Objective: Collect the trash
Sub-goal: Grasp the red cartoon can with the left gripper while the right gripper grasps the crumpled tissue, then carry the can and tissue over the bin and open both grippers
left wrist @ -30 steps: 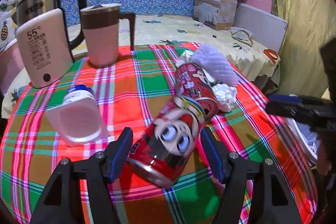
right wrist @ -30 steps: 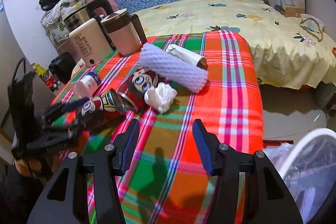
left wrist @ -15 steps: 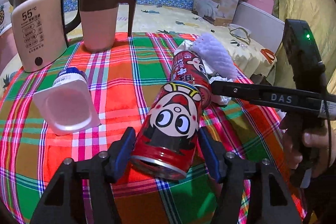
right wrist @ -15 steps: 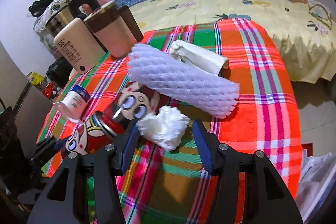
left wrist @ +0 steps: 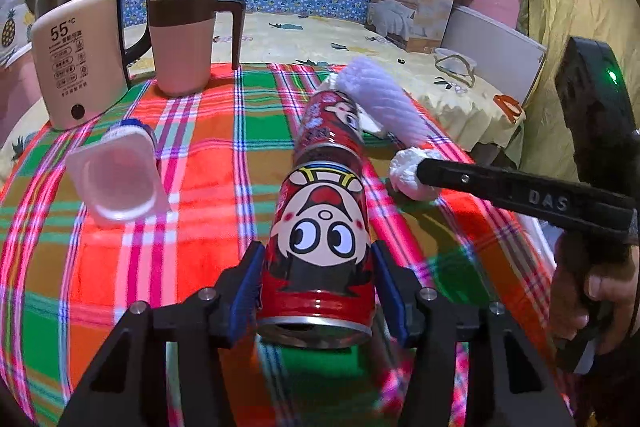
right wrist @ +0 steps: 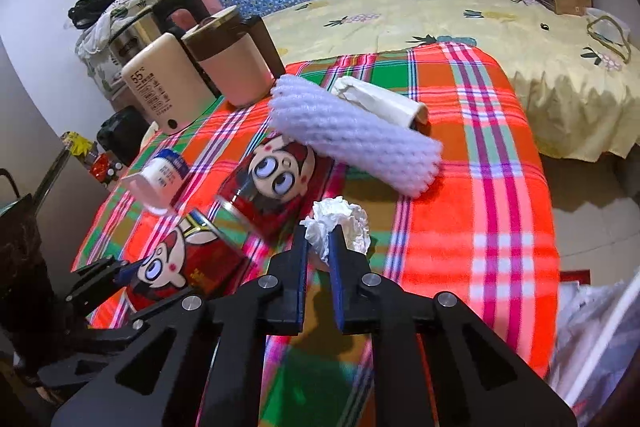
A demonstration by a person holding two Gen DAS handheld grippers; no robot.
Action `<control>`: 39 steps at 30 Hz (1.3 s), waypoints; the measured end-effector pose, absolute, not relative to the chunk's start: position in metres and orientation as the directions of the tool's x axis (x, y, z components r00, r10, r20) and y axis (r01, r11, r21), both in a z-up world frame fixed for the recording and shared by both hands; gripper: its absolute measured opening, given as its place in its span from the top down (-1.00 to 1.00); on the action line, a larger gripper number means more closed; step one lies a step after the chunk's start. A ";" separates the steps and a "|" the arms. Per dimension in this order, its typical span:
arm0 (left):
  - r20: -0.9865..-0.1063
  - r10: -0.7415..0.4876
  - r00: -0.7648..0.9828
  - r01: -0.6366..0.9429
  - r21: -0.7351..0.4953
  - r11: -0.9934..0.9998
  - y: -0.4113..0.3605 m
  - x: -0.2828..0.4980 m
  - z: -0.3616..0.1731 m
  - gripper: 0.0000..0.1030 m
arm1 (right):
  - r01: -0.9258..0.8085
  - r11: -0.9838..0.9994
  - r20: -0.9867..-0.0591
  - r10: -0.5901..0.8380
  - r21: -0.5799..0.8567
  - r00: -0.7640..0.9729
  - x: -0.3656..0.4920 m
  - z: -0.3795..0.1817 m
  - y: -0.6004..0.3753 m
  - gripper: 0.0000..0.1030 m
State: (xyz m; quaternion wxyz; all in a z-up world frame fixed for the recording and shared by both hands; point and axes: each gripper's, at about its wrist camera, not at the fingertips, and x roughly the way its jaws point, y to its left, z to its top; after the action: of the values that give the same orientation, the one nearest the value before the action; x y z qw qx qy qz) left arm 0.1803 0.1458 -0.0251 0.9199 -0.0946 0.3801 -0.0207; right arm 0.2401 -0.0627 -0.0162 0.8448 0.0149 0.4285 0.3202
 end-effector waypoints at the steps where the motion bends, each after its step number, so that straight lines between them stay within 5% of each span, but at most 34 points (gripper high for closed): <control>1: -0.693 -0.112 0.712 -0.039 -0.198 0.979 0.143 0.177 -0.025 -0.08 | -0.527 0.793 -0.711 0.558 0.306 0.427 0.236 -0.015 -0.066 0.76; 39: -0.634 -0.178 0.753 0.050 -0.214 0.975 0.025 0.086 0.016 -0.06 | -0.487 0.821 -0.639 0.550 0.297 0.538 0.123 0.014 -0.162 0.76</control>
State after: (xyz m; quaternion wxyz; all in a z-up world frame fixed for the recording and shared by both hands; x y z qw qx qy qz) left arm 0.0864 0.0249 0.0164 0.9316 -0.0923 0.3462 -0.0612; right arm 0.1232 -0.1616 0.0145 0.8760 0.0414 0.3786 0.2960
